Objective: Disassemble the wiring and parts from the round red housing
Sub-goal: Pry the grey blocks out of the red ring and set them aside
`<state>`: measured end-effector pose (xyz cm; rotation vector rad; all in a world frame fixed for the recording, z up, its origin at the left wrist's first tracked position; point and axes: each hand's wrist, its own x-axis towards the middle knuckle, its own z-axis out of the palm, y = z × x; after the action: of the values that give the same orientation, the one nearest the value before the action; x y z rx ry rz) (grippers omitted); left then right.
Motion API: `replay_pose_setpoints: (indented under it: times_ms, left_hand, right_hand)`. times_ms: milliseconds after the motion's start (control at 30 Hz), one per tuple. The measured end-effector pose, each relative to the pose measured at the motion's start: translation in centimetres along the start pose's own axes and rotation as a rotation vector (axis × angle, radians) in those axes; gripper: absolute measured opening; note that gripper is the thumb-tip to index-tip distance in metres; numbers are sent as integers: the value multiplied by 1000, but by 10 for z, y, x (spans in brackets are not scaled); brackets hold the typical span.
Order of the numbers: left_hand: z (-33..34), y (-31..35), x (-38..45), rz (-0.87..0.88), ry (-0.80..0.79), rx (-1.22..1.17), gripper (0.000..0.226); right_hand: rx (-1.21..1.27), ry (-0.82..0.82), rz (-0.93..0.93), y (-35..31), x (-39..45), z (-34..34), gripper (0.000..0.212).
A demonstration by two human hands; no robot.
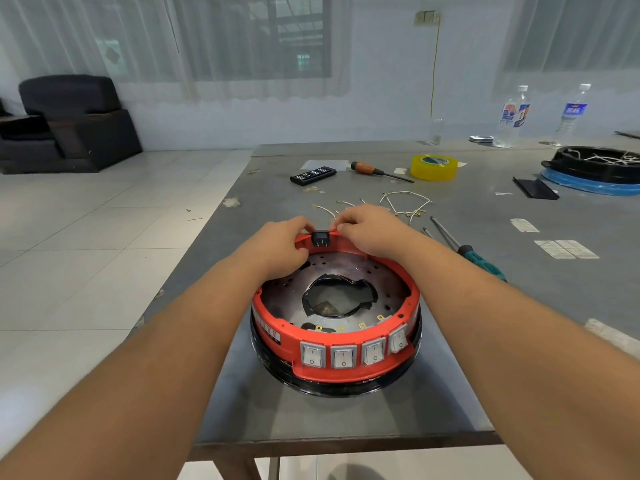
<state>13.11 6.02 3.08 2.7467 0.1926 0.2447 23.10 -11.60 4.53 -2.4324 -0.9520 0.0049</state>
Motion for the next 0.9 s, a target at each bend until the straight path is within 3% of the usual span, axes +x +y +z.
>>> replay_pose_setpoints:
  times_ms: [200, 433, 900]
  left_hand:
    - [-5, 13, 7, 201, -76, 210, 40]
    - [2, 29, 18, 181, -19, 486, 32]
    - [15, 34, 15, 173, 28, 616, 35]
  right_hand:
    - [-60, 22, 34, 2, 5, 5, 24]
    - [-68, 19, 27, 3, 6, 5, 22]
    - [-78, 2, 43, 2, 4, 5, 24]
